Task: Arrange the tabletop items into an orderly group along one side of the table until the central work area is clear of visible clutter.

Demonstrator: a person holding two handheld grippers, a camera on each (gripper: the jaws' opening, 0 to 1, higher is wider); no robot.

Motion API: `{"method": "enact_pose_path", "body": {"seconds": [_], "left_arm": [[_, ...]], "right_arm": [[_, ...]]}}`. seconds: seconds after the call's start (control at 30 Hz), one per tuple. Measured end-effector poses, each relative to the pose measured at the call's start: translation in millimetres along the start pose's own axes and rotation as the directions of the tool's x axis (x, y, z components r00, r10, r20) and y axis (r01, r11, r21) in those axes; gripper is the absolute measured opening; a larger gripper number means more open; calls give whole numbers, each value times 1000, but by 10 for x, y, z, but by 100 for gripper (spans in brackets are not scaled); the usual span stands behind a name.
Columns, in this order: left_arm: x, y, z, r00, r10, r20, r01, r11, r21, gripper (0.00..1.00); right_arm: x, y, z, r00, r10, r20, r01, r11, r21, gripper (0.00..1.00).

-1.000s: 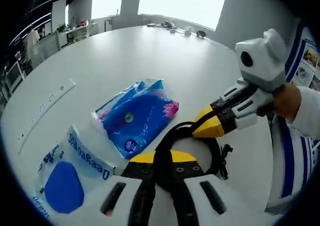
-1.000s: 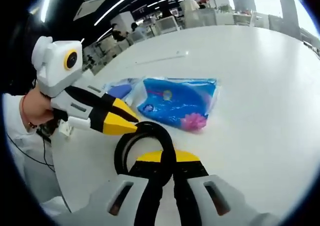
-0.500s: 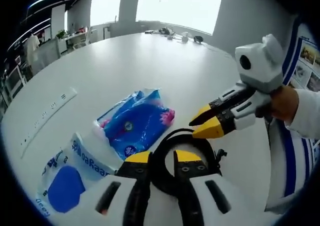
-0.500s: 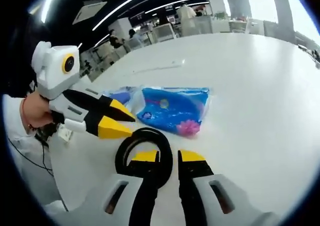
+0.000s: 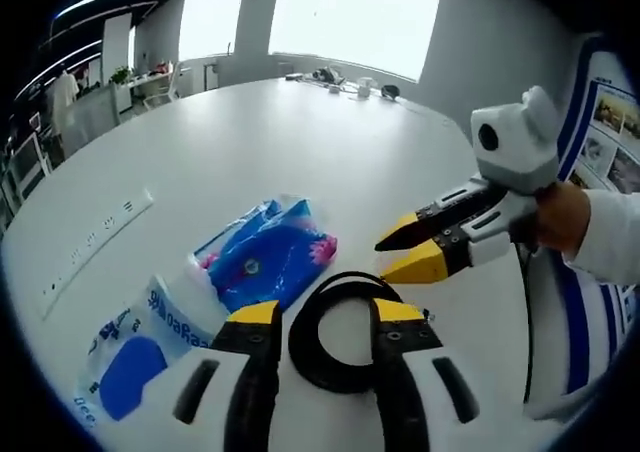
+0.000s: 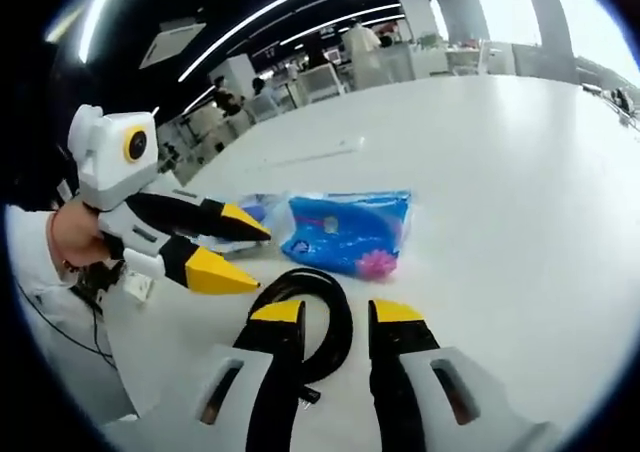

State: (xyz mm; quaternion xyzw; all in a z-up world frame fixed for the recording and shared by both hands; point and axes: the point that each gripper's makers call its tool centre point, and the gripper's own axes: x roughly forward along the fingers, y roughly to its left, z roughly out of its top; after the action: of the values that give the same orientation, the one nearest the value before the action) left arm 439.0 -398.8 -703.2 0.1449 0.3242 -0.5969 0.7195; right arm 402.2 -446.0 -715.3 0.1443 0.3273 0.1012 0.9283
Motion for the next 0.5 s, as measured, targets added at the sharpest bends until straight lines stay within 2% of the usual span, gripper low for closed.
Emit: {"method": "enact_pose_path", "body": {"seconds": [0.2, 0.4, 0.5], "left_arm": [[-84, -42, 37, 1000, -6, 11, 7, 1000, -6, 42], [-201, -54, 52, 999, -7, 38, 8, 1000, -18, 47], [-278, -45, 54, 999, -5, 50, 6, 1000, -21, 52]], "right_arm": [[-59, 63, 43, 1000, -1, 5, 1, 1000, -15, 35], [-144, 117, 90, 1000, -8, 9, 8, 1000, -29, 42], [-182, 138, 116, 1000, -11, 15, 12, 999, -38, 45]]}}
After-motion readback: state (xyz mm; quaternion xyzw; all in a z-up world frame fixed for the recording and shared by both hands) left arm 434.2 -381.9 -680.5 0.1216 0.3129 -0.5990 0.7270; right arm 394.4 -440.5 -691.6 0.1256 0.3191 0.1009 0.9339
